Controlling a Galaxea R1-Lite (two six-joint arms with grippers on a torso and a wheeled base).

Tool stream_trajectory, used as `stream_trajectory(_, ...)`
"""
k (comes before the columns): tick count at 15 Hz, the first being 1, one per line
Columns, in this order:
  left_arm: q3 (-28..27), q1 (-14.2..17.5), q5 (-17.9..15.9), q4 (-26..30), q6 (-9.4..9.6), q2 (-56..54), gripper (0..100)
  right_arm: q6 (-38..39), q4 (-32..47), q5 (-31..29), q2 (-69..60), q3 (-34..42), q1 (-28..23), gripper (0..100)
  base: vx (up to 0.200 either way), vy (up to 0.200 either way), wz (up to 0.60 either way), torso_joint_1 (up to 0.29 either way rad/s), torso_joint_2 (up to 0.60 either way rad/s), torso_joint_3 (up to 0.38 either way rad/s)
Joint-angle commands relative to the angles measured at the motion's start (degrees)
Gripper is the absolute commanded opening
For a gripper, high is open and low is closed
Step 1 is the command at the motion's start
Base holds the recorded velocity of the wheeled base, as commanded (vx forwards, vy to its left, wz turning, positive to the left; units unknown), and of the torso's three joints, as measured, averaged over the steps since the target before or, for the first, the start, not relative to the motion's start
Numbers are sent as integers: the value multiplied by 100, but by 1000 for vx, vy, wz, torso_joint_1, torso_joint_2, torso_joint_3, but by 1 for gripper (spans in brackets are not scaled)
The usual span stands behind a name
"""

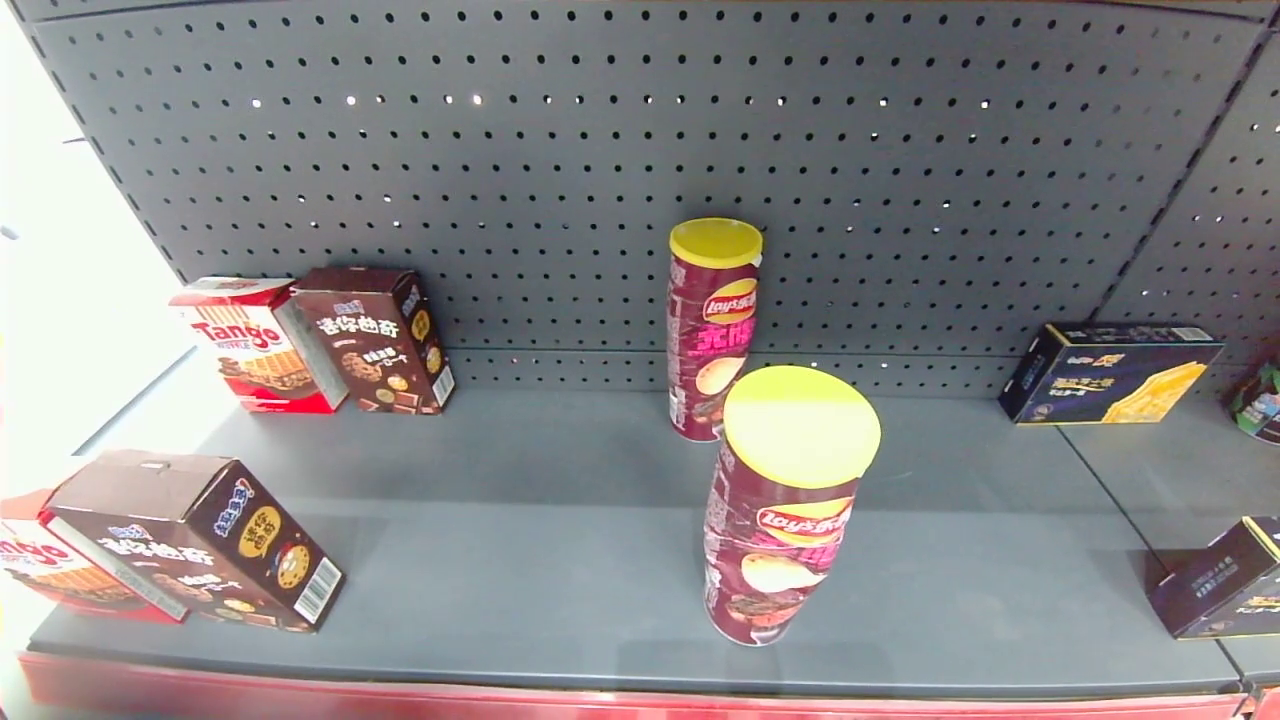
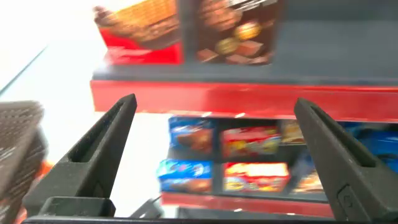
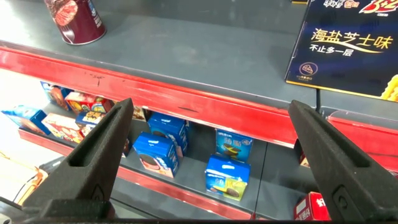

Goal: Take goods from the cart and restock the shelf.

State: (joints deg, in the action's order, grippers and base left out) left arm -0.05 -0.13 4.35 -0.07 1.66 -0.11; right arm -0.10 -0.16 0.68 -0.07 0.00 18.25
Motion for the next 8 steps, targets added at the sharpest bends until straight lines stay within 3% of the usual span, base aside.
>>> stream_trajectory(1, 5, -4, -207, 25, 159, 20, 100, -8, -2, 2, 7, 0, 3, 100, 0, 0, 0, 0, 0, 0)
stream_trajectory(2, -4, -4, -576, 34, 282, 29, 100, 1, -2, 2, 7, 0, 3, 100, 0, 0, 0, 0, 0, 0)
stream_trajectory(3, -4, -4, -708, 42, 282, 29, 100, 1, -2, 2, 7, 0, 3, 100, 0, 0, 0, 0, 0, 0)
stream_trajectory(8, 5, -4, -716, 25, 221, 29, 100, 1, -2, -7, 7, 0, 3, 100, 0, 0, 0, 0, 0, 0)
